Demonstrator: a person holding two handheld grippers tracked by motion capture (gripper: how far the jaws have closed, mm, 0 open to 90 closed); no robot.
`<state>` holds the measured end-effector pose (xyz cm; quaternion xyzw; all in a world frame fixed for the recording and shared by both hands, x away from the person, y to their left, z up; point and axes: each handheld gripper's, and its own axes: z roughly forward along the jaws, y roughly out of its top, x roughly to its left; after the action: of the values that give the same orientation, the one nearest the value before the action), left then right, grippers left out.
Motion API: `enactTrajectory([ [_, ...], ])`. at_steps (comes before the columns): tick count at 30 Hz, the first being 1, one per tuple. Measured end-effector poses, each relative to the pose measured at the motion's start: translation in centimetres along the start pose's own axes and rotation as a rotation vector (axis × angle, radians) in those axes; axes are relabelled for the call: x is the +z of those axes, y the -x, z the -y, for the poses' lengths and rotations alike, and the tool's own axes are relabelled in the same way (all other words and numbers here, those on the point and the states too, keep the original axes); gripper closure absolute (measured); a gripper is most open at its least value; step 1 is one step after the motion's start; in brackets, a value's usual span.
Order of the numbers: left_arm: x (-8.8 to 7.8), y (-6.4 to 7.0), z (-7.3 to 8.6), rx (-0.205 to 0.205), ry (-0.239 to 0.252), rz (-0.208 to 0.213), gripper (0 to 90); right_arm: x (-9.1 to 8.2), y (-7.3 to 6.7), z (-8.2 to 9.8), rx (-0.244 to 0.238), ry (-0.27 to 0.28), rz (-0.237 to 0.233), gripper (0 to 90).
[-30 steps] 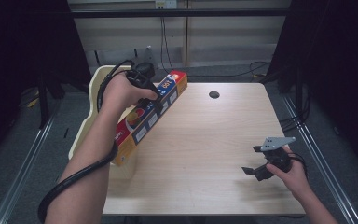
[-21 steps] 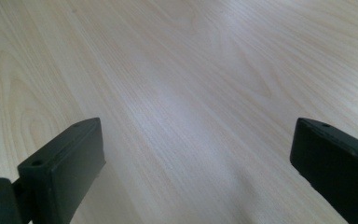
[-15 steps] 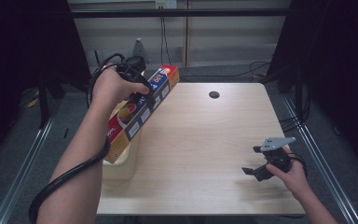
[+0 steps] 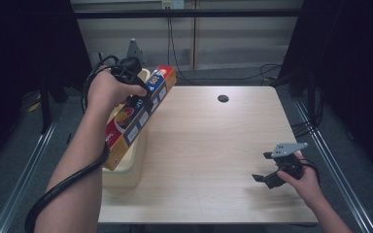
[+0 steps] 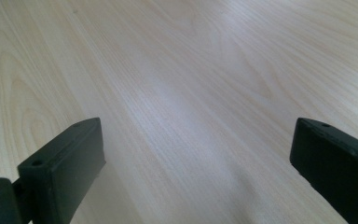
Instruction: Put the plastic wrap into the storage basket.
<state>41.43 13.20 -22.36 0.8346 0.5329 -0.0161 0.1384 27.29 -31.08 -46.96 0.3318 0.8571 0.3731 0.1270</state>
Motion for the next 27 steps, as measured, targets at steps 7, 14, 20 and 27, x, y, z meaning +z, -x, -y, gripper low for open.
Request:
enactTrajectory([
  [7, -0.3, -0.9, 0.6, -0.041, 0.003, -0.001, 40.5, 0.1, -0.1, 0.0, -0.002, -0.005, 0.000, 2.8],
  [14, -0.6, -1.7, 1.0, -0.075, 0.011, -0.016, 40.5, 0.2, -0.2, -0.1, -0.009, -0.004, 0.003, 2.8],
  [20, -0.8, -2.3, 1.3, -0.107, 0.022, -0.030, 40.4, 0.3, -0.2, 0.0, -0.013, -0.007, 0.003, 2.9],
  [27, -1.1, -3.2, 1.9, -0.135, 0.029, -0.027, 40.4, 0.3, -0.2, 0.0, -0.007, -0.008, 0.005, 2.9],
])
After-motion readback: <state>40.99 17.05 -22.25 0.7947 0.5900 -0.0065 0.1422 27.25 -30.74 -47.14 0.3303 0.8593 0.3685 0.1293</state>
